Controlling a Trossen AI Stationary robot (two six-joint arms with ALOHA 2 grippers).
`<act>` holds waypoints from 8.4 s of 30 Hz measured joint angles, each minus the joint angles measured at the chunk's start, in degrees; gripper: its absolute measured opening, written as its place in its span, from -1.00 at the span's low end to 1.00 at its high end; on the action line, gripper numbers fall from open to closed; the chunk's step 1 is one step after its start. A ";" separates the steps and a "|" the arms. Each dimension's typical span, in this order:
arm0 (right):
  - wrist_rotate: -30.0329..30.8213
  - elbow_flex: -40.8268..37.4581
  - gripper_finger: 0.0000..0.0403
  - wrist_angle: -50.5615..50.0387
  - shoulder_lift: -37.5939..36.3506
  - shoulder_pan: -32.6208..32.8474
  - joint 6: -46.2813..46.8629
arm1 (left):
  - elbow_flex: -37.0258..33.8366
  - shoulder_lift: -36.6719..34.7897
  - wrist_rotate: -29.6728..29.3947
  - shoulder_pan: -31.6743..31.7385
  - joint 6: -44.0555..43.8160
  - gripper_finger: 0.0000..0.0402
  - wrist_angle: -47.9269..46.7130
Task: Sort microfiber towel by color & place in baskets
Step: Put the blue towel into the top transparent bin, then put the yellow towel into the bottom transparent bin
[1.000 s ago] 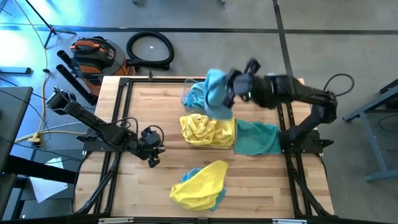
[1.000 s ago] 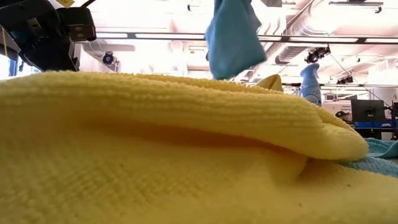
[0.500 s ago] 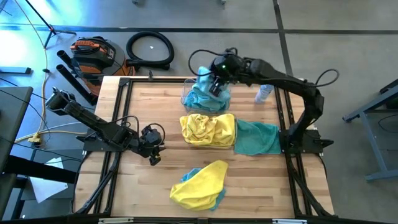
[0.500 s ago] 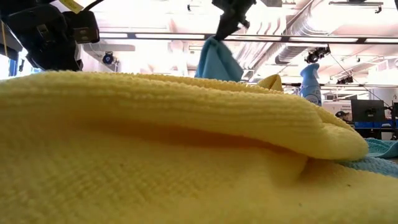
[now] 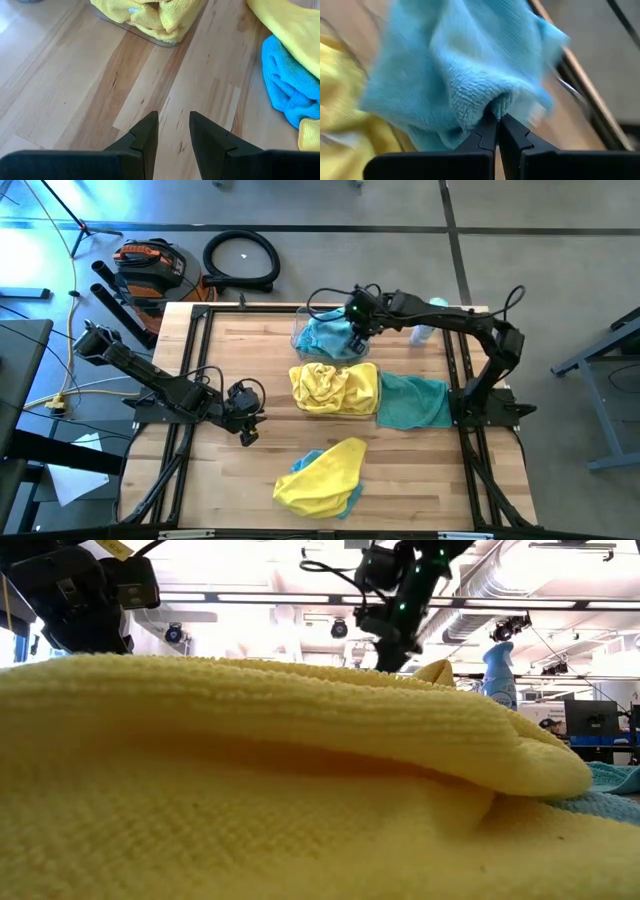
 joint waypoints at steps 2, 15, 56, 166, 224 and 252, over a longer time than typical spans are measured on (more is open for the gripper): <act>-2.72 -2.76 -1.00 6.79 0.00 -0.17 -2.19 | 0.00 0.00 0.01 0.00 -0.01 -0.50 0.13; -6.26 -6.71 -1.00 16.48 7.93 -3.77 -6.03 | 0.00 0.00 -1.03 0.02 0.02 -0.50 0.60; -8.59 9.71 -0.44 4.84 6.39 -2.64 -1.03 | 0.00 -0.02 -1.14 0.00 0.04 -0.50 0.06; 26.81 -55.99 -0.44 10.41 -42.84 50.64 60.89 | 55.79 51.02 17.87 -1.78 17.83 -0.99 -18.05; 28.15 -55.97 -0.44 8.87 -42.84 50.64 57.74 | 59.76 31.91 9.92 26.31 44.51 -1.00 -13.28; 30.07 -55.97 -0.44 8.91 -42.82 50.64 57.76 | 59.95 60.85 21.22 26.21 34.56 -0.94 -3.12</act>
